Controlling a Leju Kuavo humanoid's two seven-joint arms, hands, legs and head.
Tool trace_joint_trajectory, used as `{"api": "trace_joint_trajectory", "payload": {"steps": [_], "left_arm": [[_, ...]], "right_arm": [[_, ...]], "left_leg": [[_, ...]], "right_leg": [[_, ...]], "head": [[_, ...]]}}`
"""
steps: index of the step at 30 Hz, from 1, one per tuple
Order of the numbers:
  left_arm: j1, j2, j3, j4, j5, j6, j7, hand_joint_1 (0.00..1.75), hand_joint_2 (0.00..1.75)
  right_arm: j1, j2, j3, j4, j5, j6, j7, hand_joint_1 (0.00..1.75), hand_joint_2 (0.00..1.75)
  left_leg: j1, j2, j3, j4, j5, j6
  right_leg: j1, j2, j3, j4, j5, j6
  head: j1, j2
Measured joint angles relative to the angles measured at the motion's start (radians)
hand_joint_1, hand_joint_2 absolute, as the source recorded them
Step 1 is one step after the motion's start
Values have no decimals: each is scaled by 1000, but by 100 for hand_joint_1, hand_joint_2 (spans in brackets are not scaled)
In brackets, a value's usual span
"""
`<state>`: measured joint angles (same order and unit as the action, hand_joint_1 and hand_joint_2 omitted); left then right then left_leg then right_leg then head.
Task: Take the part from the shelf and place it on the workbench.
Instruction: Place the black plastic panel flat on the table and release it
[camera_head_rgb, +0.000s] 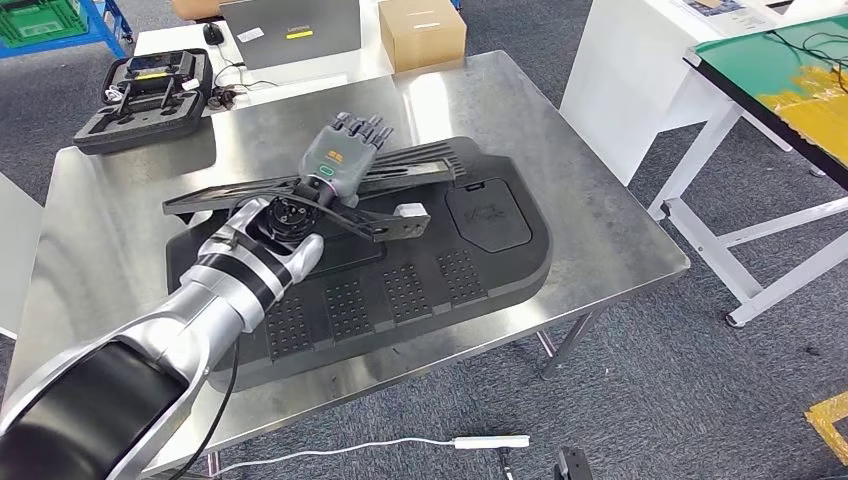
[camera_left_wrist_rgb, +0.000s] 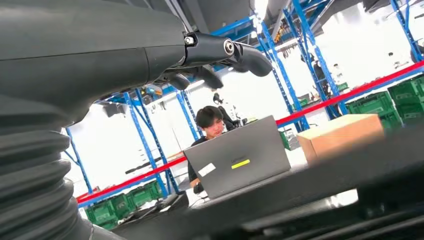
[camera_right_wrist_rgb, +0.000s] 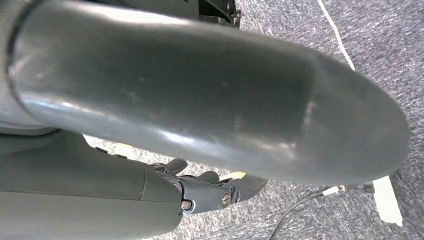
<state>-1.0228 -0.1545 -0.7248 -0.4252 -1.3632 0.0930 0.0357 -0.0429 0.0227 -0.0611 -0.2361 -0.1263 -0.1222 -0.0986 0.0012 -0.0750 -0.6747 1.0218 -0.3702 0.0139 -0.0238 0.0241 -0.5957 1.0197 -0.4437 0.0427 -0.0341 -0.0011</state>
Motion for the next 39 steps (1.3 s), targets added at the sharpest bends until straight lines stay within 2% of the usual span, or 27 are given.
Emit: {"api": "trace_joint_trajectory", "payload": {"steps": [10,18,26,30,33,35,36,38,39], "left_arm": [[-45,-14,-4,-1,34,-91,-5,0,175],[-59,-20,-7,-1,50,-123,-8,0,175],[-67,-20,13,-32,181,-114,-60,0,175],[-66,-15,26,-69,253,-95,-98,0,175],[-66,-8,29,-100,295,-94,-119,0,175],[-65,-7,28,-123,320,-94,-123,0,175],[-65,-6,27,-131,334,-93,-124,0,175],[-60,-4,27,-142,364,-90,-124,0,175],[-55,-3,27,-145,378,-87,-125,0,175]], "right_arm": [[4,0,-19,0,0,2,-8,0,0],[8,0,-27,0,0,2,-11,0,0],[17,0,-47,0,6,2,-20,0,0],[20,1,-57,0,18,2,-22,0,0],[21,2,-64,0,30,2,-23,0,0],[23,0,-70,0,37,2,-23,0,0],[23,0,-73,0,41,2,-23,0,0],[23,0,-79,0,48,5,-23,0,0],[23,0,-82,0,50,6,-23,0,0]], "left_leg": [[0,0,0,0,0,0],[0,0,0,0,0,0],[0,0,0,0,0,0],[-4,0,-4,10,-8,13],[-3,1,-1,6,-4,24],[5,4,9,-14,9,33],[11,5,13,-23,15,36],[16,7,12,-29,19,37],[17,7,9,-29,20,36]], "right_leg": [[0,0,0,0,0,0],[0,0,0,0,0,0],[0,0,0,0,0,0],[-8,0,1,-2,1,4],[-6,0,4,-7,2,8],[-3,-5,-4,11,-15,10],[-1,-8,-17,44,-38,8],[-4,-12,-64,161,-99,5],[-7,-12,-87,218,-120,8]], "head": [[0,0],[0,0],[0,0],[-1,0],[-1,0],[0,0],[2,0],[6,0],[6,0]]}}
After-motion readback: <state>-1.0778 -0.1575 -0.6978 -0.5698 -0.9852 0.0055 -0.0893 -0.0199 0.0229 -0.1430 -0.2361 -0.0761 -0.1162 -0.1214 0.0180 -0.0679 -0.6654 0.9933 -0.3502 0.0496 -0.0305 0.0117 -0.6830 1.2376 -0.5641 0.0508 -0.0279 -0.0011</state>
